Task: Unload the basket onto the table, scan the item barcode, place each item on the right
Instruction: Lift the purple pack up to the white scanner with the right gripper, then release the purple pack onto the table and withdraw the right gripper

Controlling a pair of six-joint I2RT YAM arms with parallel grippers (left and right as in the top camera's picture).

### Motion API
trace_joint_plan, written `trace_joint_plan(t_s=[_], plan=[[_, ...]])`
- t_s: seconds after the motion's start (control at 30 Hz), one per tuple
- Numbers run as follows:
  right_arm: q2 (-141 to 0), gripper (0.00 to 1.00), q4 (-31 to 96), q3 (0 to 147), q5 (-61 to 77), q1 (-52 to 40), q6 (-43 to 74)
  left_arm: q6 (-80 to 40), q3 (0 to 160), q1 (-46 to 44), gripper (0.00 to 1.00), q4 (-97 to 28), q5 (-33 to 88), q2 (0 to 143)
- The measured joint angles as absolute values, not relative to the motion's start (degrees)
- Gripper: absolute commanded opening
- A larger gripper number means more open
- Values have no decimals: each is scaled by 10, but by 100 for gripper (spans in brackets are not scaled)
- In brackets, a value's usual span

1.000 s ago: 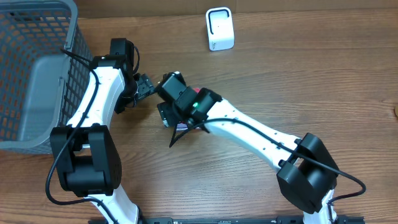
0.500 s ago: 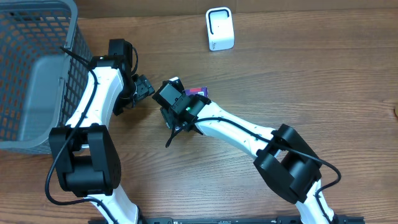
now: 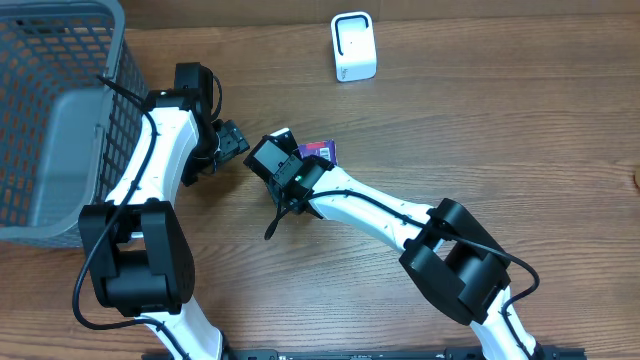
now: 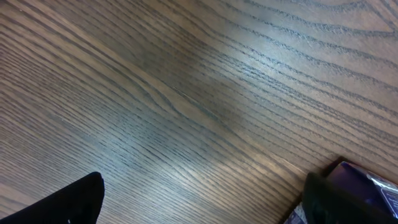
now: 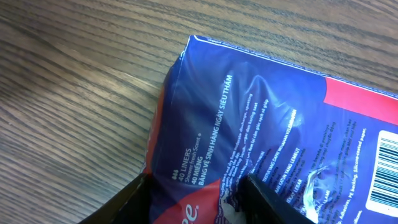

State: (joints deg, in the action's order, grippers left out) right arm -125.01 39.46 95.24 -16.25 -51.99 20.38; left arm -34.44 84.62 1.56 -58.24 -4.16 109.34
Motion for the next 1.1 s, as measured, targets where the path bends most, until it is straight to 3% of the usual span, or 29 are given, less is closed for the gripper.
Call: trace_joint_plan(t_s=[0.07,0.1,0.17,0.37,0.57,0.93,1.1], plan=[[-1251,26,399,952,-166,-521,205,-344,846,16,95,-583,-42,1093],[-1251,10,407,954,-168,-522,210,-344,846,16,95,-583,-42,1093],[-1251,4,426,960,-170,-522,212,-344,846,16,95,-583,-42,1093],[-1250,4,511,1006,-148,-514,238,-344,846,16,96,-584,-42,1093],[-1233,4,588,1075,-27,-456,247,-344,846,16,96,-585,-42,1093],[-1188,4,636,1039,470,-217,175,-344,846,16,96,-587,-42,1093],[-1193,4,585,913,562,-157,154,-344,845,16,96,-587,-42,1093]])
